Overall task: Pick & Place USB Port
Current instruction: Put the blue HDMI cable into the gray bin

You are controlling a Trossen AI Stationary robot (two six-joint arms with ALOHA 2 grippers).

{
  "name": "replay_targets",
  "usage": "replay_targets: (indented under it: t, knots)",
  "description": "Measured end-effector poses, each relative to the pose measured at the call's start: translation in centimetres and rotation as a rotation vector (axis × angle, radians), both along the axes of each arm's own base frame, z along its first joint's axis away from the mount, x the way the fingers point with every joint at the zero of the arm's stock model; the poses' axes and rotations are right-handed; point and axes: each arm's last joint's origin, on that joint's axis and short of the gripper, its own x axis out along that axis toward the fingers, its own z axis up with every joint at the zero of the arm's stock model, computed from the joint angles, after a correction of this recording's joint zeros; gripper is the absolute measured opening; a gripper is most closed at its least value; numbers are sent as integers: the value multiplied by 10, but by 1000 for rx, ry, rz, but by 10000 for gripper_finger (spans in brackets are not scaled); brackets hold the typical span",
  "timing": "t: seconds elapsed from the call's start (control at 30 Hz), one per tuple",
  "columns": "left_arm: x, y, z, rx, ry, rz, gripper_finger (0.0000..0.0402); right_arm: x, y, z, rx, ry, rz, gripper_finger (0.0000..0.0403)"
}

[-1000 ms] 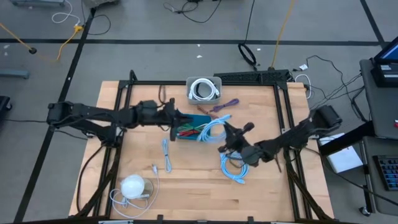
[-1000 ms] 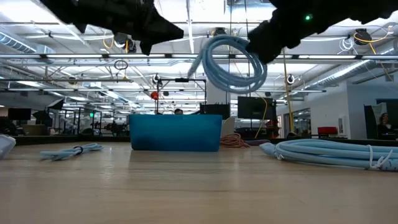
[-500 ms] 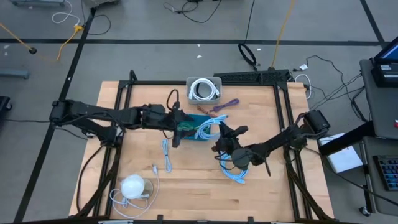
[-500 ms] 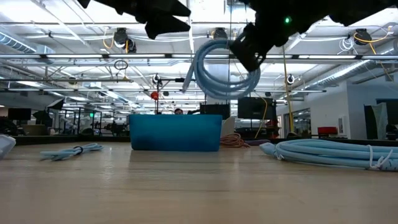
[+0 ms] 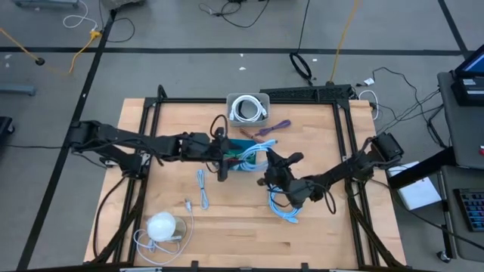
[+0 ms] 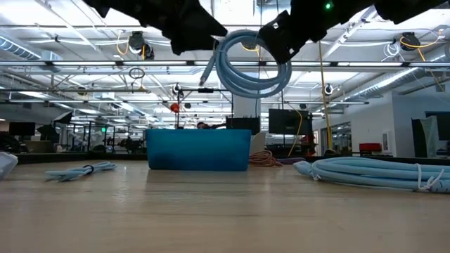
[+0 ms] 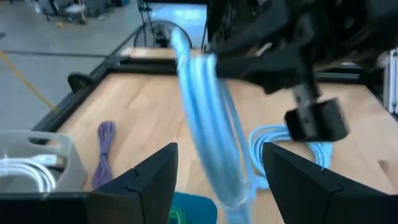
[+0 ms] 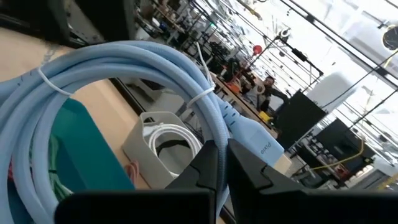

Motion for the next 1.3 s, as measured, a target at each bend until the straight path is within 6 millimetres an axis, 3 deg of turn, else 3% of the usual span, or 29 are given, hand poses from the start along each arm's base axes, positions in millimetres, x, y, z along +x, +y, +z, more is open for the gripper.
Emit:
replay_targets:
  t: [0.2,0.3,0.37,0.5,0.63,0.83,1.0,1.13,1.3]
  knots:
    - [11,8,-11,-57,-9,8,249,1,0,0,-2,0,24,6]
    - [14,13,-15,-90,-1,11,229,1,0,0,-7,8,23,6]
    - [14,16,-17,-117,7,-6,185,1,0,1,-9,9,23,6]
    - [13,17,-16,-98,11,0,42,1,2,4,-31,28,75,12]
    - [7,20,-8,-38,-3,103,40,-2,14,11,-41,-28,212,52]
    - [-3,44,5,17,-45,211,40,-18,38,32,-68,-106,336,104]
    - [-15,85,6,43,-13,253,40,-33,59,53,-55,-155,414,127]
    - [-26,125,12,-2,36,222,40,-42,69,58,-67,-144,451,133]
    - [-34,171,39,-41,81,204,40,-43,70,58,-77,-130,452,130]
